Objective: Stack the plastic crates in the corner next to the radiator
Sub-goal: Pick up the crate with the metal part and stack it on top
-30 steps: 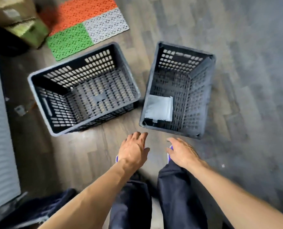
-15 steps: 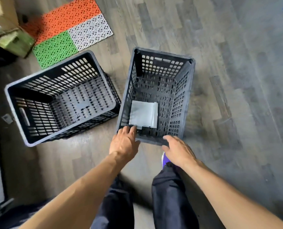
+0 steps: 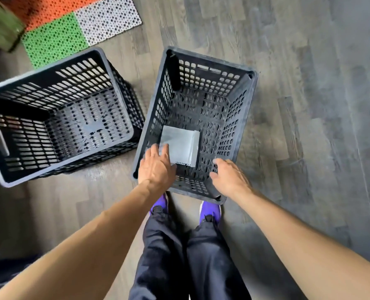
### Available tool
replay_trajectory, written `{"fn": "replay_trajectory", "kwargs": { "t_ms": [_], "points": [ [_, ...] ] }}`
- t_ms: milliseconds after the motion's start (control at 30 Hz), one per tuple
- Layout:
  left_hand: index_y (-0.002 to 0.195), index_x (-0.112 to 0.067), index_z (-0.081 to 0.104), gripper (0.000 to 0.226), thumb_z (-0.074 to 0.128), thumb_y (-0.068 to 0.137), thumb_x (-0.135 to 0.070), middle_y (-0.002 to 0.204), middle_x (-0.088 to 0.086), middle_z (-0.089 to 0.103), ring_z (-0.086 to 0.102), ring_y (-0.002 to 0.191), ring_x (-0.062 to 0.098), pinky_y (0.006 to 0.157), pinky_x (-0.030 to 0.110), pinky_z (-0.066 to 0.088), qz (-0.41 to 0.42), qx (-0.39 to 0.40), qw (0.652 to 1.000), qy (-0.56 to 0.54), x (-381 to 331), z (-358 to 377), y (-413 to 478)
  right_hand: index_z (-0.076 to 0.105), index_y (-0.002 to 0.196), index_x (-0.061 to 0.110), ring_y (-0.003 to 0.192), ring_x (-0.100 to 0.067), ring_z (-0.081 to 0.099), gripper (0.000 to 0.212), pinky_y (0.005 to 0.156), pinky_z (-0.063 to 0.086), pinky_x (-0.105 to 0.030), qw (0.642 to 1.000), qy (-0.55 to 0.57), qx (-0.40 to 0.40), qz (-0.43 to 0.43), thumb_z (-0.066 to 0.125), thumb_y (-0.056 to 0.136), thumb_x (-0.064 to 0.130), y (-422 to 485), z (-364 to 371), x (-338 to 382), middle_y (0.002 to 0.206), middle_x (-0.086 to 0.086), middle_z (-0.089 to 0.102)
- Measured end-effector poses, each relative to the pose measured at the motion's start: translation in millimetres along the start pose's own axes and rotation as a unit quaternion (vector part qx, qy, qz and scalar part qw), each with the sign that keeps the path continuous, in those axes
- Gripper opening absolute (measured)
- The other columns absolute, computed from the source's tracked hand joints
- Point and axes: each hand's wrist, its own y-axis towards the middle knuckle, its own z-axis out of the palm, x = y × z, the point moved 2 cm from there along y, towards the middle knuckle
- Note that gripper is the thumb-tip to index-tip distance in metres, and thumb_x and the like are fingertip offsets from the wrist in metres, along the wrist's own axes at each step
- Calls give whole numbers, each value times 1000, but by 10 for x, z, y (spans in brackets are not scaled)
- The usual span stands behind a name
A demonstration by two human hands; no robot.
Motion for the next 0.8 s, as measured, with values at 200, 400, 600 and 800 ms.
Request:
{"fn": "replay_trajectory", "kwargs": {
  "t_ms": [200, 400, 600, 800],
  "points": [
    [153, -14, 15, 80, 58, 91, -41, 151, 19, 21, 25, 137, 33, 110, 43, 33, -3, -38, 999, 37, 252, 118, 632, 38, 143, 14, 133, -34, 39, 51, 102, 41, -43, 994, 28, -55, 91, 55, 97, 27, 479, 194, -36, 144, -13, 37],
    [156, -18, -2, 85, 53, 92, -23, 157, 28, 1, 11, 145, 38, 117, 43, 24, 7, -45, 996, 79, 417, 299, 1044, 41, 128, 8, 119, -36, 36, 49, 74, 43, -39, 977, 0, -133, 168, 66, 87, 21, 823, 305, -95, 131, -15, 32],
    [155, -21, -8, 86, 50, 91, -13, 157, 29, -6, 15, 144, 40, 110, 45, 34, -2, -9, 999, 50, 471, 274, 1218, 41, 122, 9, 116, -37, 36, 49, 66, 39, -35, 967, 12, -170, 188, 69, 82, 16, 921, 229, -123, 131, -16, 29],
    [155, -29, -6, 83, 49, 92, -21, 157, 19, 3, 20, 141, 35, 108, 48, 37, 0, 0, 1000, -5, 455, 141, 1401, 30, 129, 15, 107, -37, 52, 57, 70, 48, -38, 969, 42, -144, 196, 66, 85, 15, 1063, 171, -198, 127, -19, 39]
  ]
}}
